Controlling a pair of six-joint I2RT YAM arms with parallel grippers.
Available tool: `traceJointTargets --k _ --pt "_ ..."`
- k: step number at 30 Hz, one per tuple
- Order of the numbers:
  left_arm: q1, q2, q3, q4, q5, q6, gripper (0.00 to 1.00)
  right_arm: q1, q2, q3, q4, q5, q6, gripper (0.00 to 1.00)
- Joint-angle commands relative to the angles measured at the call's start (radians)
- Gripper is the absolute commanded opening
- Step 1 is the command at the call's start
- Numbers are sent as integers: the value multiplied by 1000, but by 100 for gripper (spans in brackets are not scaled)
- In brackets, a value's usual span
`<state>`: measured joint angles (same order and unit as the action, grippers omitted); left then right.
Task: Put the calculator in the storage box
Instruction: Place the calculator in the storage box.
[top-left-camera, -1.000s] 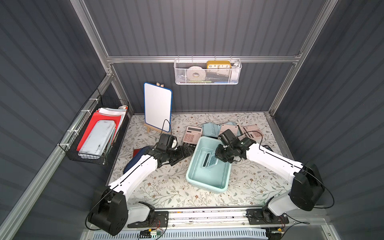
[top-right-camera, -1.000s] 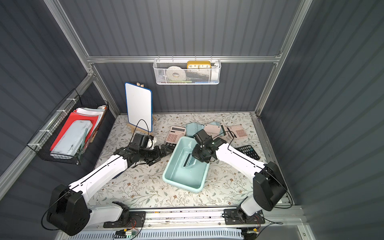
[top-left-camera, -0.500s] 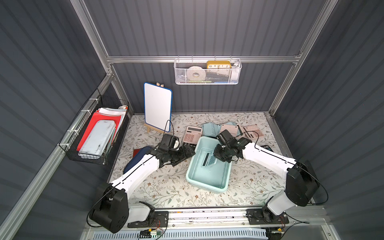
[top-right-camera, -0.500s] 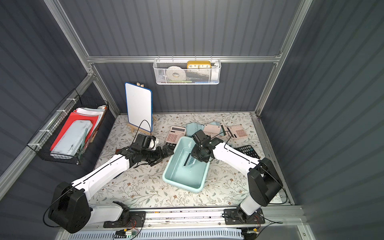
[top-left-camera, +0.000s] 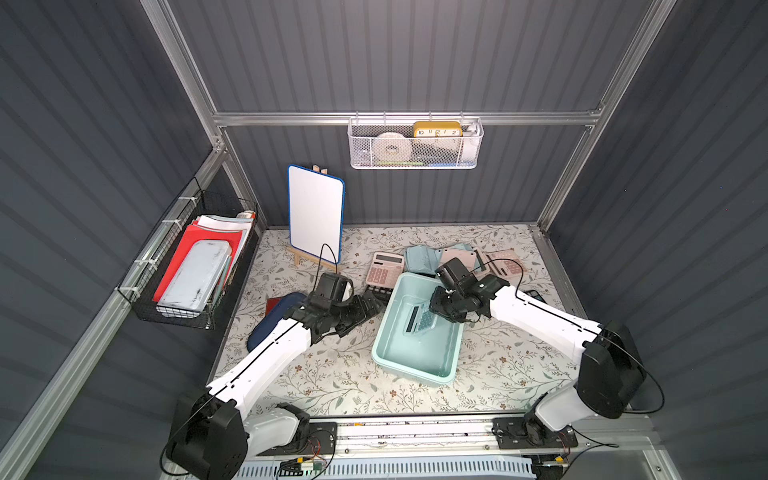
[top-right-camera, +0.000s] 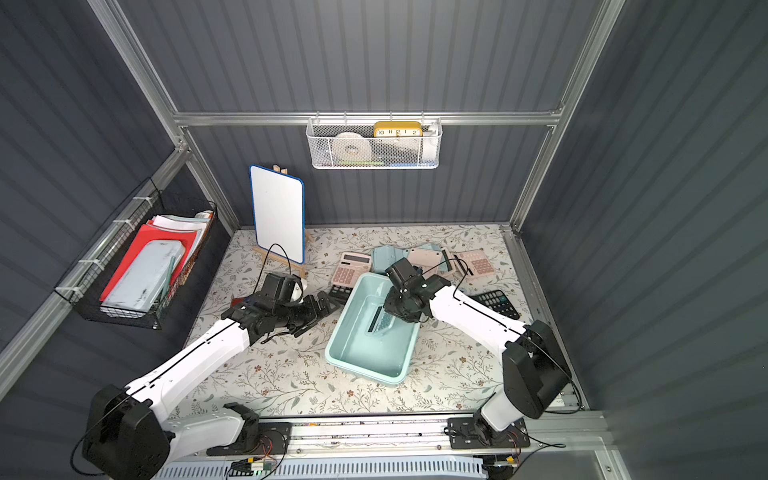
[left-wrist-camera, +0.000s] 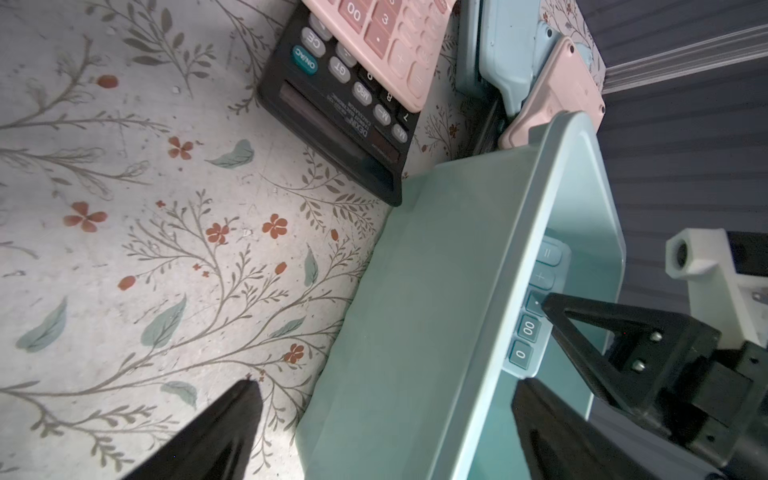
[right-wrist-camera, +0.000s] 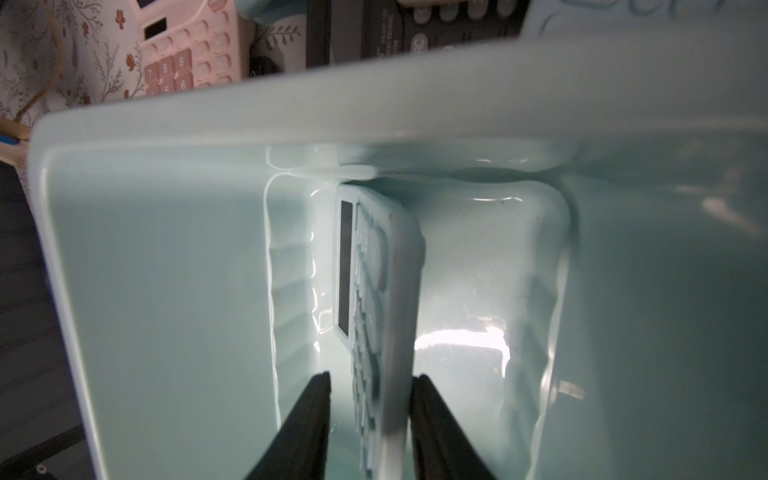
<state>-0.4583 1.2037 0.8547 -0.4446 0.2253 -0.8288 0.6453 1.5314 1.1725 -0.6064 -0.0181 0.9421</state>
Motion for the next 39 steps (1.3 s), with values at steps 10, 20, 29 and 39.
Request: traceJointTargets --k 10,20,29,39 --pt "-3 -44 -17 -68 -67 -72 99 1 -101 10 -37 0 -82 55" --pt "-3 -56 -12 -59 -47 -71 99 12 -97 16 -22 -51 -114 57" --pt "-3 -144 -41 -61 -66 -66 99 108 -23 73 -67 28 -133 49" --pt "-3 -183 -116 29 -44 -67 99 195 126 106 -116 161 -135 39"
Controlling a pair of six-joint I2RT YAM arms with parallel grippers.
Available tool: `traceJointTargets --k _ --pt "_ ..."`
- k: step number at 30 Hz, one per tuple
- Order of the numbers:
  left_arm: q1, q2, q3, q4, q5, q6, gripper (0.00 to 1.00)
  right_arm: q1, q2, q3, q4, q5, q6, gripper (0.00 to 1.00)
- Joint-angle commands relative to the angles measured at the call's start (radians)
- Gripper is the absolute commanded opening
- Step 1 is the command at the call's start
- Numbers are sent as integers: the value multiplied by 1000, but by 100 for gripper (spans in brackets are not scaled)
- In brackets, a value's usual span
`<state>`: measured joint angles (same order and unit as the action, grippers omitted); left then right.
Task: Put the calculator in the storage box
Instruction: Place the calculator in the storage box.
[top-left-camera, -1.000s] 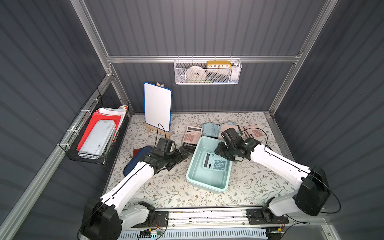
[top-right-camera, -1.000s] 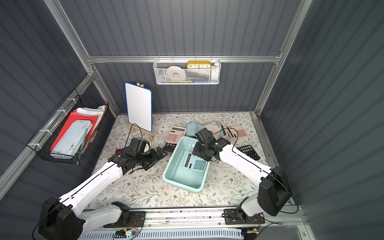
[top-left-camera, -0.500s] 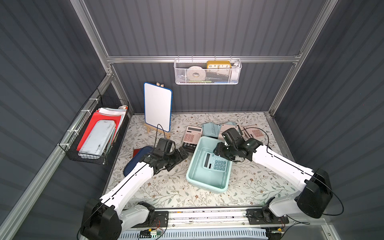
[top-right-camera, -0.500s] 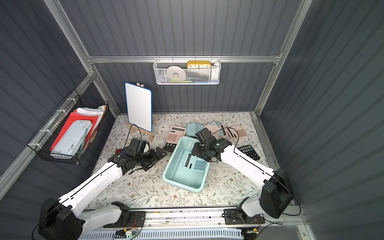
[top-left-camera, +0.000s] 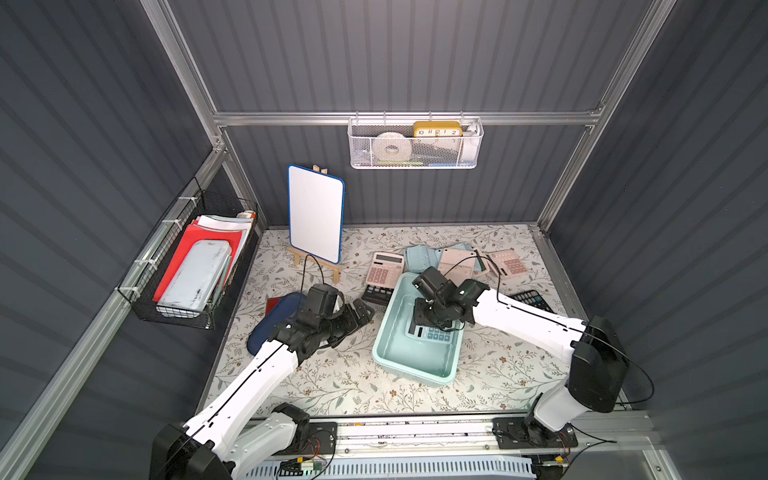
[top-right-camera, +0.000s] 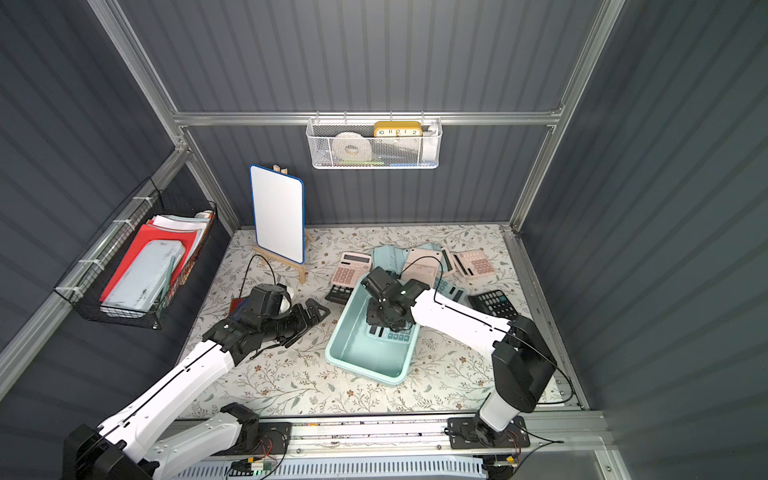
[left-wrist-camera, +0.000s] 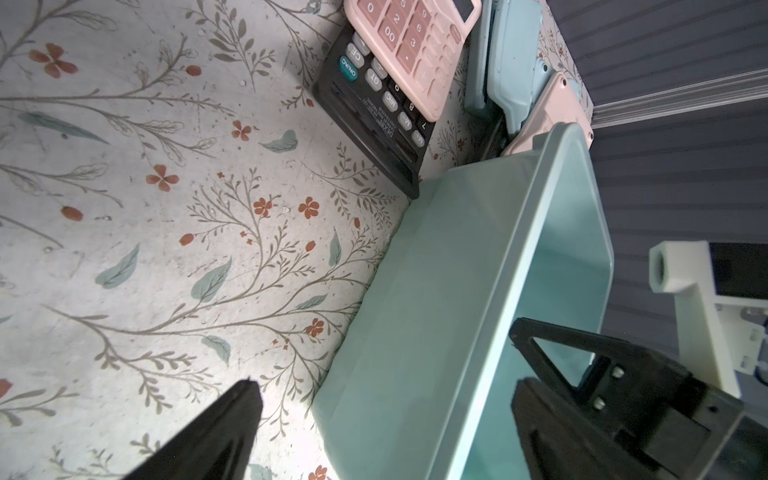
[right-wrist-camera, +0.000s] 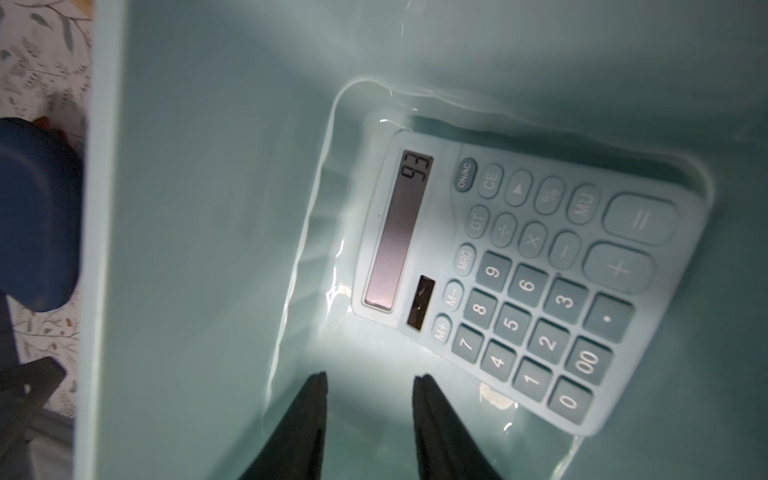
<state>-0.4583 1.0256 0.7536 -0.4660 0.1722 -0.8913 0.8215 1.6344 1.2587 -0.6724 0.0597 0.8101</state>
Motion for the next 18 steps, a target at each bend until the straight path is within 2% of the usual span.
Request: traceJointTargets --k 1,9,13,18 --pt "-3 0 -22 66 21 -3 99 25 35 20 -64 97 -3 39" --pt "-3 72 -12 142 39 8 99 39 105 1 -107 232 16 38" --pt "-3 52 -39 156 39 2 99 39 149 9 -75 236 -1 37" --pt "-3 35 -47 146 39 0 99 38 169 -16 55 188 -44 35"
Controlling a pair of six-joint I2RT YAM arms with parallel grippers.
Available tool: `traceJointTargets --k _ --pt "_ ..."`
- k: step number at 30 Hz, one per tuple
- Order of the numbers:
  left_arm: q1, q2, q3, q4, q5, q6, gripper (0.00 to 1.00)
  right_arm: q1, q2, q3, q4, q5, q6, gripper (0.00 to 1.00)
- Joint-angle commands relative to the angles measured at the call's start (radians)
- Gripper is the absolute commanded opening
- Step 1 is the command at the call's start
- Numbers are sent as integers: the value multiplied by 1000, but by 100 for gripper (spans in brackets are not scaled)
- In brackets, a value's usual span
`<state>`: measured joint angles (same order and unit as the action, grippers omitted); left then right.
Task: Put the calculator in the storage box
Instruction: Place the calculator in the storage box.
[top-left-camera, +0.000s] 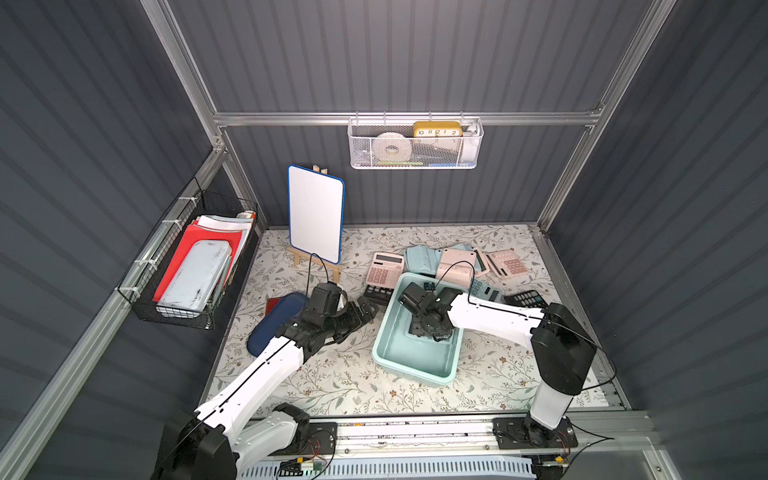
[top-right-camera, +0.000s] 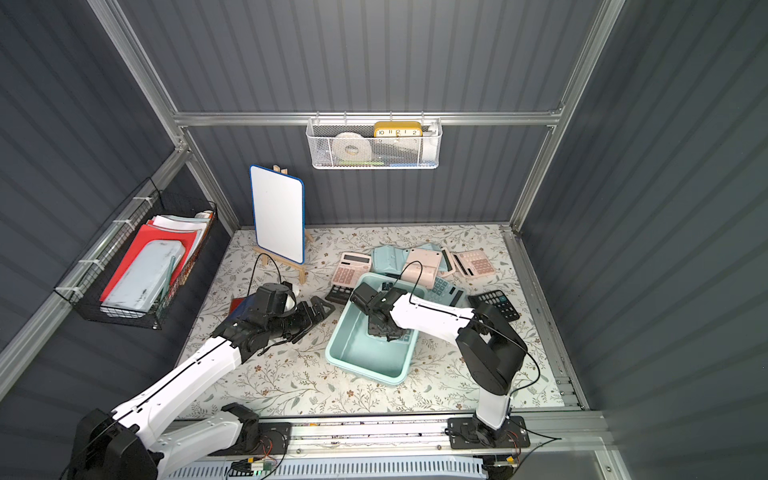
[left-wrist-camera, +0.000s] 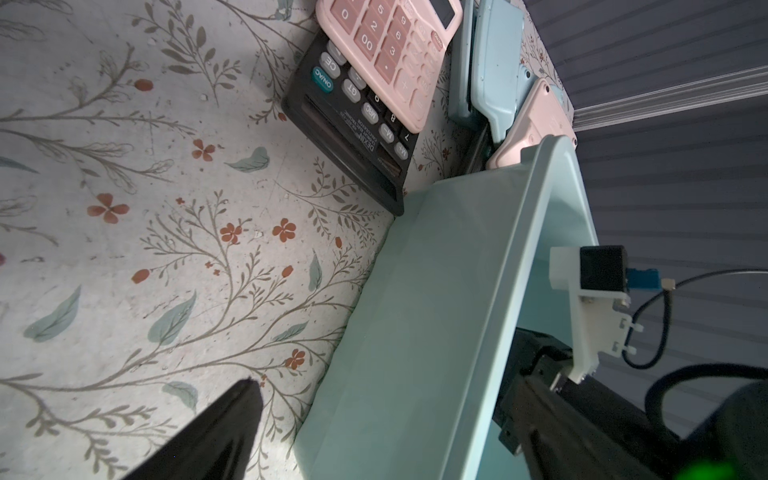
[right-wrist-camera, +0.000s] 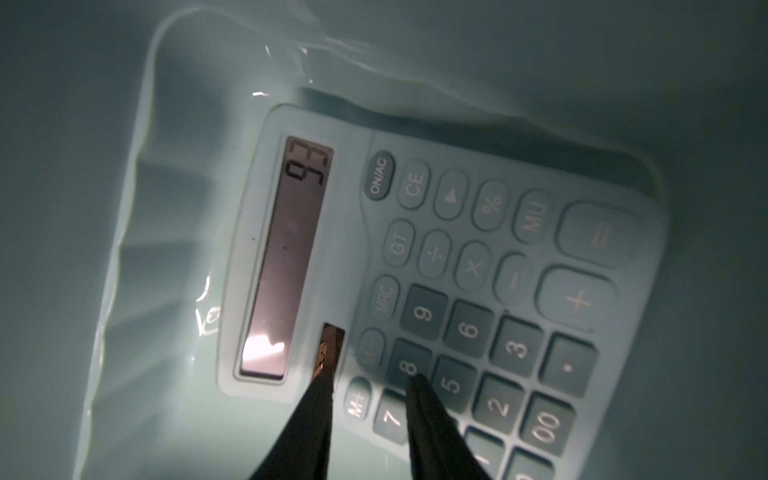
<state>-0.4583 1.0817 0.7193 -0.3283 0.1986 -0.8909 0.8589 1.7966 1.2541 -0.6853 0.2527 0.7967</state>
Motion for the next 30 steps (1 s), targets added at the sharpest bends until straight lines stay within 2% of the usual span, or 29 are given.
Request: traceJointTargets --k 1,7,12,16,26,30 --pt "-2 -27 -14 5 10 0 99 0 12 -8 90 -20 -45 35" --pt "-2 -71 -32 8 5 -13 99 -1 -19 65 50 -57 -118 36" --pt "-3 -64 -37 1 29 -1 99 -1 -138 22 11 -12 -150 40" --pt "-3 -27 -24 21 33 9 99 -1 -149 -18 -47 25 -137 40" --pt "-3 27 -4 55 54 22 99 -2 7 -41 1 -36 -108 39" --pt "-3 30 -6 48 67 31 99 -8 47 -37 97 -42 -125 38"
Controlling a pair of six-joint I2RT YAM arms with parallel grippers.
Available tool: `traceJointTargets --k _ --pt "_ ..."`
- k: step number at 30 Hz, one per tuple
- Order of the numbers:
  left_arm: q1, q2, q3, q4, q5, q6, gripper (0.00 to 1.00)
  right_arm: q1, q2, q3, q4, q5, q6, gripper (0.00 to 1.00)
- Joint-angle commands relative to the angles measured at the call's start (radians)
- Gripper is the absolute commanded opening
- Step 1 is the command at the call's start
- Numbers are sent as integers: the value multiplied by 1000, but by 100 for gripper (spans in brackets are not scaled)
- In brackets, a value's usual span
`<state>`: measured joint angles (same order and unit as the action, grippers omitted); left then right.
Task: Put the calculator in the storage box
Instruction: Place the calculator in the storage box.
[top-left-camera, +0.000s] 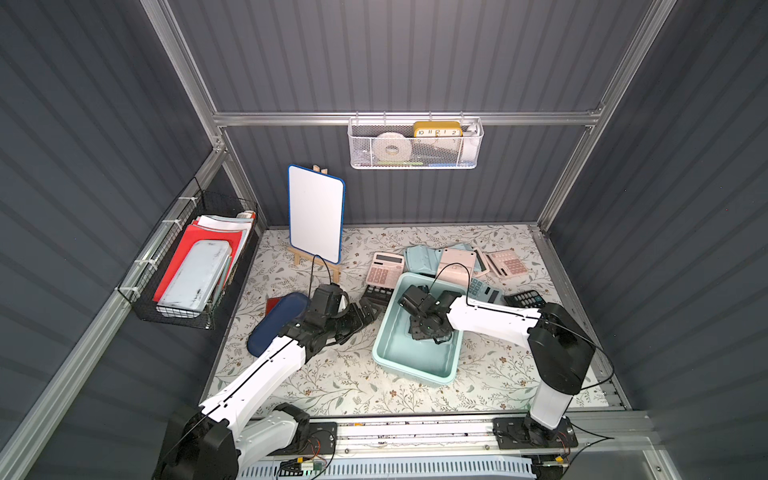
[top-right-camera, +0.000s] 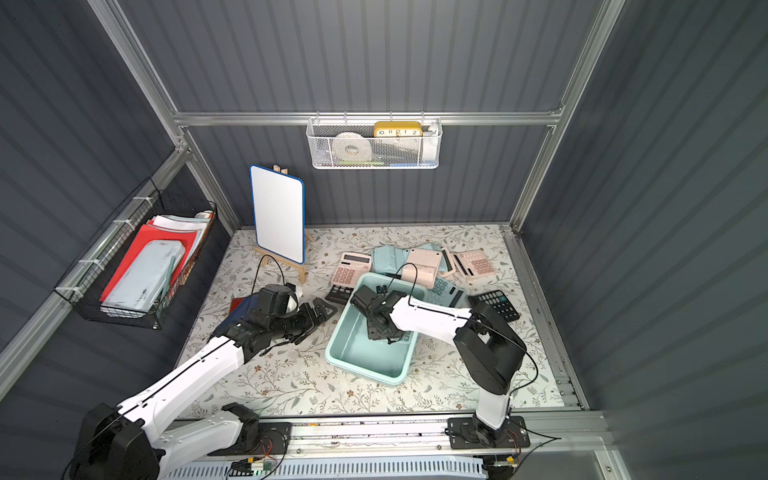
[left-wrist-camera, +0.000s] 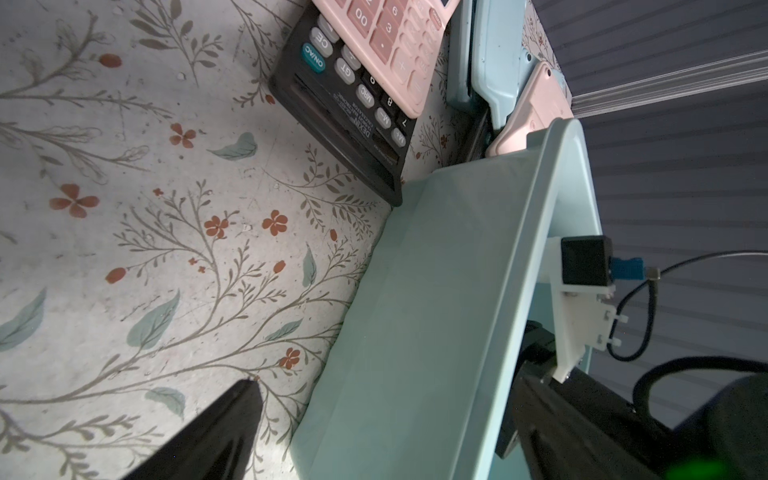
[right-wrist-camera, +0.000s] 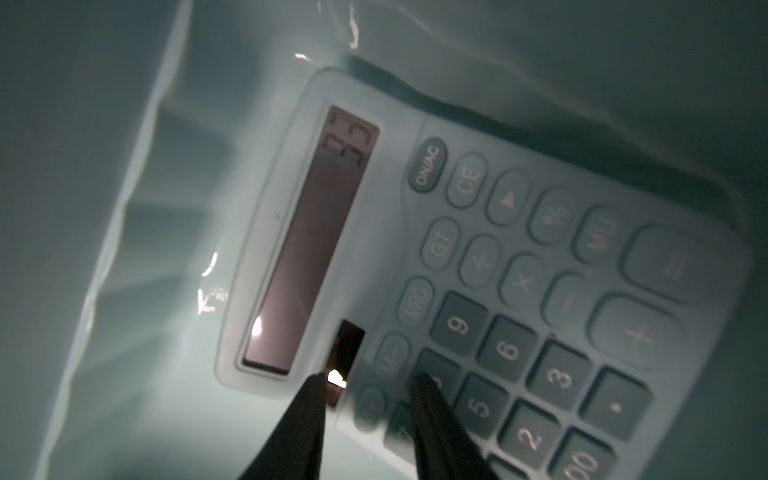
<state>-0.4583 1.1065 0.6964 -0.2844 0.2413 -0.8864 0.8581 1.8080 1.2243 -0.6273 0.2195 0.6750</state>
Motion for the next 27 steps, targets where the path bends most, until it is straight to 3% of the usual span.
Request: traceJointTargets --k 1,7,11,21,27 --pt "-3 8 18 4 26 27 99 -10 38 -15 77 -19 -12 38" --pt "-3 15 24 1 31 30 99 -28 -1 -56 263 -81 -95 37" --pt "-3 18 37 -5 30 32 99 -31 -101 -79 286 -90 -143 38" --pt "-3 16 70 -15 -11 30 99 -46 -368 -110 106 -47 -148 42" --pt "-3 35 93 -47 -82 44 99 -108 -510 -180 19 -6 -136 49"
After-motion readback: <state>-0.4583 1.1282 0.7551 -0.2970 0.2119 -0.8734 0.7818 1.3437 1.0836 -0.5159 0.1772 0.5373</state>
